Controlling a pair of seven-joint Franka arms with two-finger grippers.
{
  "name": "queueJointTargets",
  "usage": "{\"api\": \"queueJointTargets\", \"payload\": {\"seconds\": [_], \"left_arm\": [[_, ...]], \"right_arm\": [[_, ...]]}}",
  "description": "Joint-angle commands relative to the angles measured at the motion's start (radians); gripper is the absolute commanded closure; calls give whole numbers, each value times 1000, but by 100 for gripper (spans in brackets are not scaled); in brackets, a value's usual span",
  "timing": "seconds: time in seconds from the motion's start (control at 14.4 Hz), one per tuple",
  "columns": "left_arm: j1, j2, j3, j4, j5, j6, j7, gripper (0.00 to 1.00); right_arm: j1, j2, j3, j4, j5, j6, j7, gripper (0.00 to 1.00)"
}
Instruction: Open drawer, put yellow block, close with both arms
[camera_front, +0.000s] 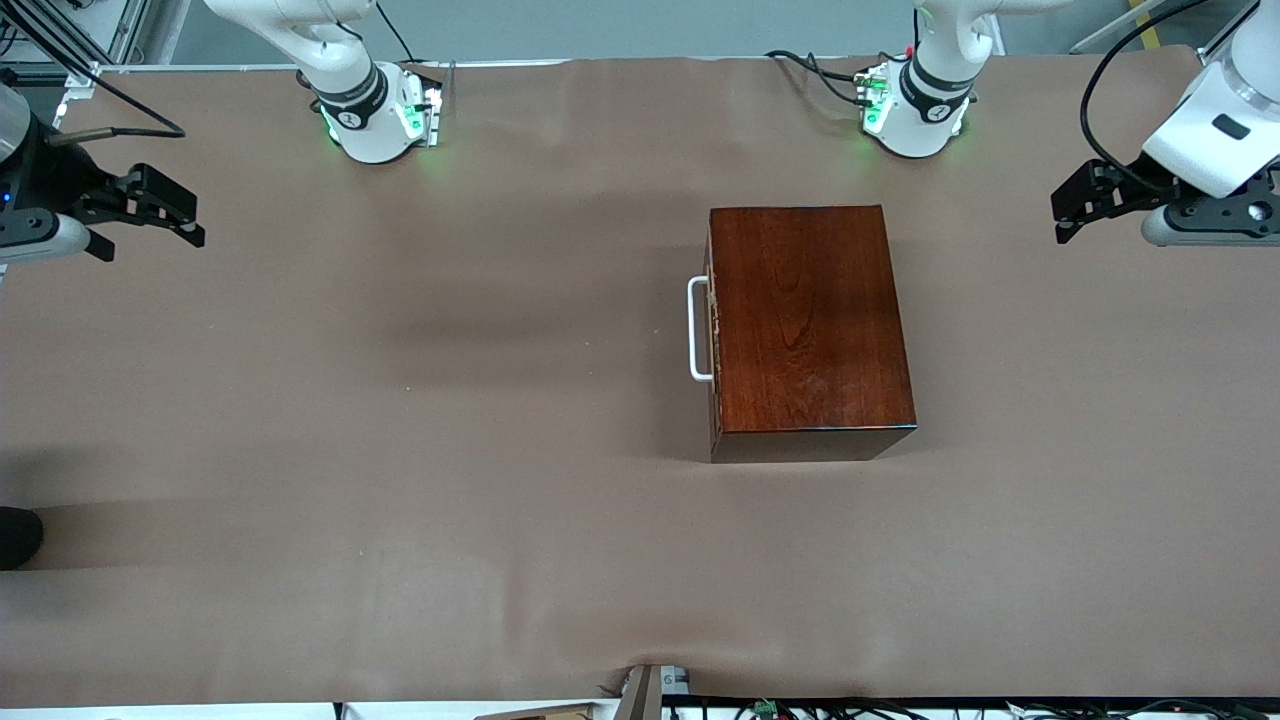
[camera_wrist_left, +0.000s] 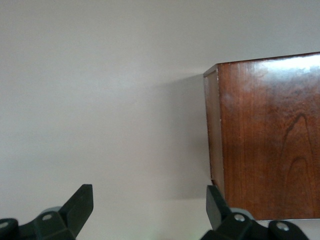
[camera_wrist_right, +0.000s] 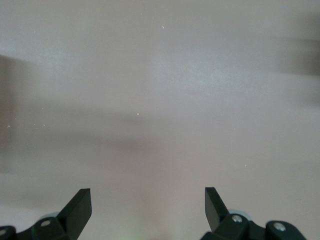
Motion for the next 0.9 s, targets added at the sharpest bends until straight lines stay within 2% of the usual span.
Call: {"api": "queueJointTargets", "payload": {"seconds": [0.0, 0.83], "left_arm": [[21, -7, -15, -1, -28, 6, 22, 0], [26, 6, -7, 29, -60, 0, 13, 0]], "right_arm": [[-15, -20, 11, -11, -12, -1, -4, 0], [-15, -20, 11, -11, -12, -2, -4, 0]]}}
